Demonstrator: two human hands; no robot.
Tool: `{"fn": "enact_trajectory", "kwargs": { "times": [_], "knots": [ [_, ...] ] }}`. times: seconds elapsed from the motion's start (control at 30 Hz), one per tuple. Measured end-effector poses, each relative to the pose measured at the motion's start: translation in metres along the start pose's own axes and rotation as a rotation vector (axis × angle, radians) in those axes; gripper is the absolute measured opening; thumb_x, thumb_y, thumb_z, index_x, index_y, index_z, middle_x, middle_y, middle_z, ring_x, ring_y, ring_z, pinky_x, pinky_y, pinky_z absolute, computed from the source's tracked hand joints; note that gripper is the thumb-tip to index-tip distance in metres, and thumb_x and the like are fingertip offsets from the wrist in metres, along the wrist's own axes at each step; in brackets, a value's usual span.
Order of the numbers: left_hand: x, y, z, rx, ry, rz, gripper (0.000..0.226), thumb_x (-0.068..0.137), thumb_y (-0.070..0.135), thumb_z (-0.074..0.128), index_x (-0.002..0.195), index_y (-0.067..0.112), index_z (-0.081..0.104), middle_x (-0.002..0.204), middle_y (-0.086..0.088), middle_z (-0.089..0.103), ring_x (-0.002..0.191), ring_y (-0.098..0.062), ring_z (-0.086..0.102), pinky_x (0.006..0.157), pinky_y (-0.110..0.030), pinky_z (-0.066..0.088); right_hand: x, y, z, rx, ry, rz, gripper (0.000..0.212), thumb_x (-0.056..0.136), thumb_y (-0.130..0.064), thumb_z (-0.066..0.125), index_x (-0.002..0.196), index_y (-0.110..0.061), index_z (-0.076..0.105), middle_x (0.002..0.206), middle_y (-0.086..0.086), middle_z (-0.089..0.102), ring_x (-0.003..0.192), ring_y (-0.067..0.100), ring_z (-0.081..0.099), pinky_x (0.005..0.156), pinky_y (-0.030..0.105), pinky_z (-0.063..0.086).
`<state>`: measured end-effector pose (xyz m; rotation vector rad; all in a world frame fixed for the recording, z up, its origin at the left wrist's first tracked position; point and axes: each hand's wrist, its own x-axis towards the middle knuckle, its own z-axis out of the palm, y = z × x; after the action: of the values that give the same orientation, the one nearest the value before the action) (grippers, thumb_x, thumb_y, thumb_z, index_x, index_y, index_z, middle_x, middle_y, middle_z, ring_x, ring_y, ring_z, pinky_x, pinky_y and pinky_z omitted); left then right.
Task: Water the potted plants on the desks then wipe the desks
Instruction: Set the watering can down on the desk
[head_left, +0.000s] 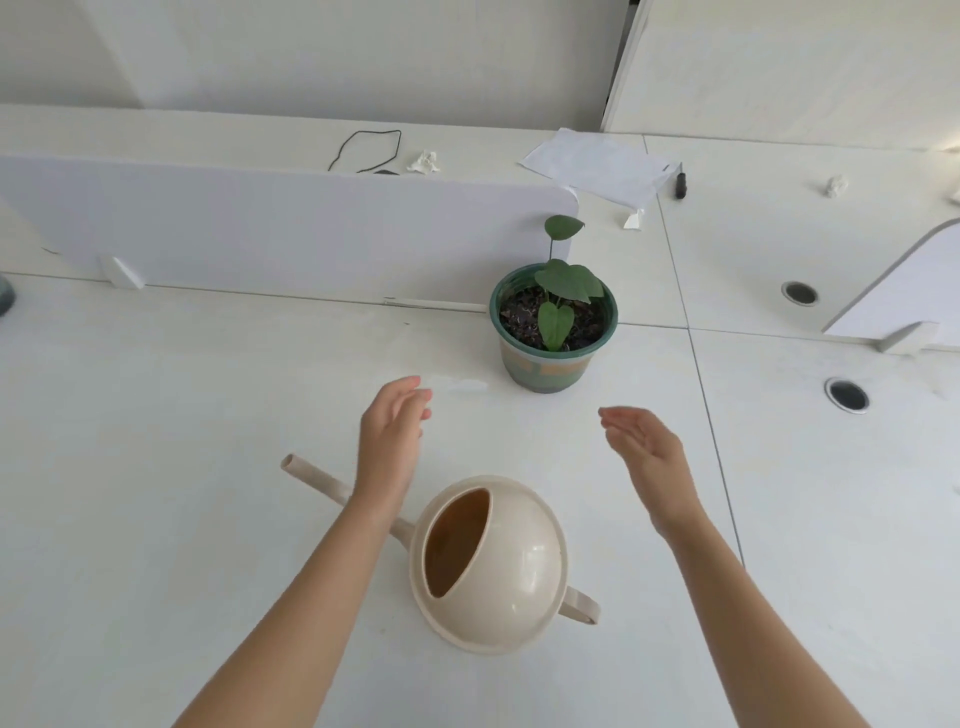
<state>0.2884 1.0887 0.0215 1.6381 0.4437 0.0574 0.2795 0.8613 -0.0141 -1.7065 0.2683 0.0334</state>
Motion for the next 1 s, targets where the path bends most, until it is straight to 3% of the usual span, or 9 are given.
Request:
{"fn": "enact_trajectory", "kwargs": {
  "times": [0.1, 0.2, 0.27, 0.37, 0.5, 0.7, 0.83, 0.93, 1.0],
  "knots": [
    [0.041, 0.005, 0.039, 0.018, -0.074, 0.009, 0.036, 0.094, 0.016, 0.042, 0.129, 0.007, 0.048, 0.129, -0.01, 0.053, 0.121, -0.023, 0.05, 0.106, -0.042, 0.038, 0.036, -0.007, 0.009, 0.034, 0.115, 0.014, 0.031, 0.089, -0.004, 0.046, 0.117, -0.014, 0.053, 0.125, 0.008, 0.055, 0.112, 0.017, 0.05, 0.091, 0.026, 0.037],
    [0.079, 0.005, 0.072, 0.029, -0.169, -0.028, 0.049, 0.096, 0.023, 0.037, 0.143, 0.01, 0.031, 0.149, -0.006, 0.035, 0.136, -0.021, 0.033, 0.114, -0.043, 0.026, 0.065, -0.01, 0.015, 0.069, 0.129, 0.051, 0.042, 0.092, -0.01, 0.043, 0.134, -0.014, 0.038, 0.142, 0.005, 0.041, 0.126, 0.015, 0.04, 0.1, 0.027, 0.032],
    [0.098, 0.005, 0.088, -0.036, -0.201, -0.065, 0.051, 0.097, 0.029, 0.034, 0.145, 0.018, 0.024, 0.153, -0.002, 0.026, 0.14, -0.019, 0.027, 0.116, -0.044, 0.022, 0.078, -0.011, 0.019, 0.104, 0.085, 0.032, 0.046, 0.094, -0.014, 0.041, 0.139, -0.017, 0.031, 0.147, 0.001, 0.035, 0.134, 0.015, 0.032, 0.102, 0.026, 0.028],
    [0.116, 0.002, 0.103, -0.083, -0.277, -0.093, 0.048, 0.09, 0.045, 0.036, 0.135, 0.028, 0.039, 0.148, 0.004, 0.033, 0.14, -0.016, 0.026, 0.116, -0.042, 0.019, 0.09, -0.01, 0.024, 0.149, 0.052, -0.046, 0.043, 0.094, -0.013, 0.039, 0.137, -0.022, 0.036, 0.144, -0.002, 0.04, 0.132, 0.011, 0.035, 0.1, 0.023, 0.03],
    [0.128, -0.009, 0.115, -0.09, -0.339, -0.127, 0.092, 0.064, 0.065, 0.041, 0.144, 0.023, 0.026, 0.151, 0.001, 0.032, 0.139, -0.015, 0.029, 0.116, -0.044, 0.022, 0.095, -0.002, 0.027, 0.157, 0.058, -0.06, 0.045, 0.094, -0.013, 0.04, 0.138, -0.022, 0.033, 0.144, -0.004, 0.039, 0.131, 0.009, 0.036, 0.103, 0.023, 0.032],
    [0.108, -0.007, 0.117, -0.118, -0.336, -0.084, 0.058, 0.093, 0.037, 0.037, 0.145, 0.021, 0.017, 0.146, 0.004, 0.036, 0.133, -0.012, 0.033, 0.112, -0.033, 0.025, 0.103, -0.004, 0.024, 0.115, 0.01, -0.047, 0.048, 0.094, -0.016, 0.041, 0.14, -0.023, 0.029, 0.143, -0.004, 0.041, 0.131, 0.007, 0.036, 0.108, 0.027, 0.031],
    [0.101, -0.009, 0.111, -0.104, -0.362, -0.061, 0.043, 0.099, 0.029, 0.027, 0.142, 0.022, 0.026, 0.134, 0.012, 0.041, 0.12, -0.004, 0.037, 0.101, -0.026, 0.024, 0.108, -0.014, 0.012, 0.083, -0.001, -0.012, 0.042, 0.095, -0.019, 0.039, 0.138, -0.021, 0.034, 0.139, -0.003, 0.044, 0.122, 0.007, 0.041, 0.095, 0.014, 0.036],
    [0.114, -0.006, 0.108, -0.112, -0.319, -0.072, 0.059, 0.092, 0.044, 0.032, 0.144, 0.017, 0.023, 0.149, 0.005, 0.032, 0.134, -0.009, 0.029, 0.113, -0.033, 0.018, 0.108, -0.013, 0.008, 0.133, 0.116, 0.044, 0.047, 0.095, -0.023, 0.041, 0.14, -0.017, 0.028, 0.145, 0.003, 0.036, 0.13, 0.013, 0.036, 0.1, 0.022, 0.03],
    [0.12, -0.001, 0.109, -0.095, -0.325, -0.092, 0.075, 0.083, 0.053, 0.037, 0.146, 0.017, 0.018, 0.155, 0.002, 0.024, 0.141, -0.012, 0.022, 0.117, -0.039, 0.014, 0.104, -0.014, 0.015, 0.126, 0.077, 0.028, 0.044, 0.095, -0.02, 0.04, 0.138, -0.018, 0.033, 0.142, 0.001, 0.041, 0.125, 0.01, 0.041, 0.097, 0.014, 0.035]
  ]
}}
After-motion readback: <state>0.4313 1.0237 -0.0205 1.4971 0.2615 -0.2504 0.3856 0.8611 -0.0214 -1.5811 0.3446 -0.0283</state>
